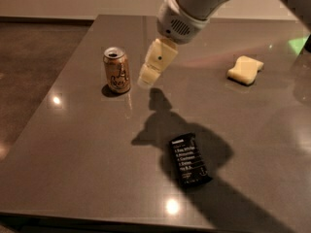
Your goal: Move orange can near sponge
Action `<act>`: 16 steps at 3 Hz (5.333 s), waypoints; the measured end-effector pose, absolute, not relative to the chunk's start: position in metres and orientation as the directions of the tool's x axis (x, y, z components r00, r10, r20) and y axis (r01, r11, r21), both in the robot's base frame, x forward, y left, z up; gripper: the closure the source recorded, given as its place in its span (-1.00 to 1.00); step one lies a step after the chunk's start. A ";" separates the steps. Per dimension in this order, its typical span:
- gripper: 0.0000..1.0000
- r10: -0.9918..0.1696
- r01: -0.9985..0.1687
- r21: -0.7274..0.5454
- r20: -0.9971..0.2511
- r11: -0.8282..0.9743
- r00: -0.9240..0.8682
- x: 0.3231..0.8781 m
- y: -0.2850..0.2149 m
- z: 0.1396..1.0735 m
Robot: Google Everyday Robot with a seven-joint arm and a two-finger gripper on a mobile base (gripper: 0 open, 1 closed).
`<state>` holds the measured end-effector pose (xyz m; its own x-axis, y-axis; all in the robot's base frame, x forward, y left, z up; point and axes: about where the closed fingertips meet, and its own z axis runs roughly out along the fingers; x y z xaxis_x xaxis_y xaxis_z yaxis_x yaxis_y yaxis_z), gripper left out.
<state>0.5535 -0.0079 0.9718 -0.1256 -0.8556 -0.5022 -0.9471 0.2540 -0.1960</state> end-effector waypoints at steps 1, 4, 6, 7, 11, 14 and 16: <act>-1.00 -0.849 -0.932 -0.200 -0.501 0.303 -0.168 0.579 0.019 0.954; -1.00 -0.843 -0.934 -0.168 -0.502 0.315 -0.194 0.624 0.072 0.921; -0.51 -0.851 -0.947 -0.166 -0.501 0.274 -0.158 0.631 0.084 0.913; 0.11 -0.850 -0.954 -0.154 -0.505 0.258 -0.148 0.631 0.078 0.915; 1.00 -0.793 -0.867 -0.130 -0.486 0.481 -0.367 0.652 -0.073 0.934; 0.72 -0.692 -0.740 -0.119 -0.476 0.662 -0.543 0.649 -0.184 0.927; -0.21 -0.672 -0.713 -0.133 -0.489 0.688 -0.557 0.651 -0.192 0.916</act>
Offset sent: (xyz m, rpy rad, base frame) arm 0.0755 0.0732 -0.0577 -0.0152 0.0232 -0.0928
